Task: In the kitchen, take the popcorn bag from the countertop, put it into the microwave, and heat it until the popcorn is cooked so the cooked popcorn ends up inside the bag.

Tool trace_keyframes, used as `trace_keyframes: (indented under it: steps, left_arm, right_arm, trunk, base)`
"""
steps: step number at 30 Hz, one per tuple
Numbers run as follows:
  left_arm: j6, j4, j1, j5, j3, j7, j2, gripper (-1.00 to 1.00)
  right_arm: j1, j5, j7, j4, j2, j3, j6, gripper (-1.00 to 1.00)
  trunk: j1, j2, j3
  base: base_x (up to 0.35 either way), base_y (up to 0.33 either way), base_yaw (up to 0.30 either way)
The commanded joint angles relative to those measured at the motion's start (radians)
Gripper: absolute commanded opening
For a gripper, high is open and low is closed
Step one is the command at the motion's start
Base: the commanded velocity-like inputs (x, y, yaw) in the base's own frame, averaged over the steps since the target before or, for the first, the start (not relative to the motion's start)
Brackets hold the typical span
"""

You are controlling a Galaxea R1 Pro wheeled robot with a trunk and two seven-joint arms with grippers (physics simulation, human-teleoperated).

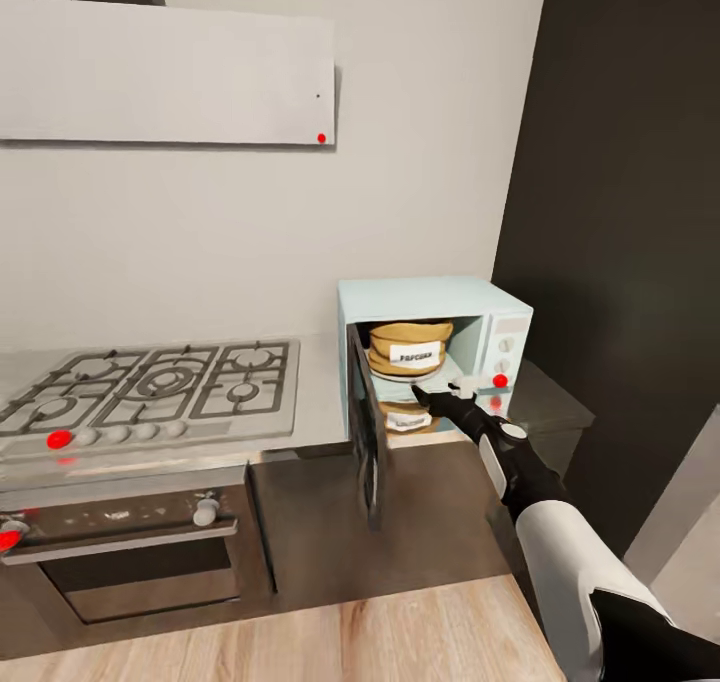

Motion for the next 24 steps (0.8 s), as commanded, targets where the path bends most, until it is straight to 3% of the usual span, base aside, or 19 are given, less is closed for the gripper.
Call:
trace_keyframes:
  steps: [1, 5, 6, 7, 9, 10, 14, 16, 18, 21, 24]
  left_arm:
    - [-0.001, -0.001, 0.000, 0.004, 0.002, 0.001, 0.000, 1.00]
    - [-0.001, -0.001, 0.000, -0.002, 0.001, 0.003, 0.000, 1.00]
    - [-0.001, 0.000, 0.000, -0.004, 0.000, 0.003, 0.000, 1.00]
    - [-0.001, 0.000, 0.000, -0.004, -0.002, 0.003, 0.000, 1.00]
    - [-0.001, 0.000, 0.000, 0.000, -0.002, 0.003, 0.000, 1.00]
    - [-0.001, 0.000, 0.000, 0.001, -0.001, 0.004, 0.000, 1.00]
    - [-0.001, 0.000, 0.000, 0.002, 0.001, 0.004, 0.000, 1.00]
    - [-0.001, -0.001, 0.000, 0.002, 0.003, 0.004, 0.000, 1.00]
    - [-0.001, 0.000, 0.000, 0.003, 0.004, 0.004, 0.000, 1.00]
    - [-0.001, 0.000, 0.000, 0.004, 0.004, 0.004, 0.000, 1.00]
    - [-0.001, 0.000, 0.000, 0.004, 0.004, 0.004, 0.000, 1.00]
  right_arm:
    - [-0.001, 0.010, 0.007, -0.004, 0.001, -0.008, 0.026, 1.00]
    - [-0.001, 0.008, 0.004, -0.015, -0.008, -0.009, 0.046, 1.00]
    - [-0.001, 0.006, 0.004, -0.009, -0.029, -0.009, 0.055, 1.00]
    - [-0.001, 0.003, 0.004, 0.006, -0.071, -0.009, 0.079, 1.00]
    - [-0.001, 0.003, 0.003, 0.120, -0.168, -0.008, 0.124, 1.00]
    - [-0.001, 0.006, 0.003, 0.178, -0.191, -0.006, 0.127, 1.00]
    - [-0.001, 0.115, 0.002, 0.448, -0.236, -0.004, 0.122, 1.00]
    - [-0.001, 0.137, -0.002, 0.575, -0.257, -0.004, 0.121, 1.00]
    - [0.031, 0.145, -0.034, 0.651, -0.267, -0.002, 0.121, 1.00]
    - [0.195, 0.157, -0.075, 0.663, -0.256, -0.001, 0.121, 1.00]
    - [0.314, 0.230, -0.114, 0.665, -0.226, -0.001, 0.107, 1.00]
  trunk:
    - [-0.001, -0.001, -0.001]
    - [-0.001, -0.001, -0.001]
    - [-0.001, -0.001, -0.001]
    - [-0.001, -0.001, -0.001]
    - [-0.001, -0.001, -0.001]
    - [-0.001, -0.001, -0.001]
    - [-0.001, -0.001, -0.001]
    - [-0.001, -0.001, -0.001]
    - [-0.001, -0.001, -0.001]
    - [-0.001, -0.001, -0.001]
    - [-0.001, -0.001, -0.001]
  base:
    - [-0.334, 0.000, 0.000]
    - [-0.255, 0.000, 0.000]
    - [-0.057, 0.000, 0.000]
    - [-0.023, 0.000, 0.000]
    - [-0.005, 0.000, 0.000]
    - [-0.002, 0.000, 0.000]
    - [0.000, 0.000, 0.000]
    - [0.000, 0.000, 0.000]
    - [0.000, 0.000, 0.000]
    - [0.000, 0.000, 0.000]
    - [0.000, 0.000, 0.000]
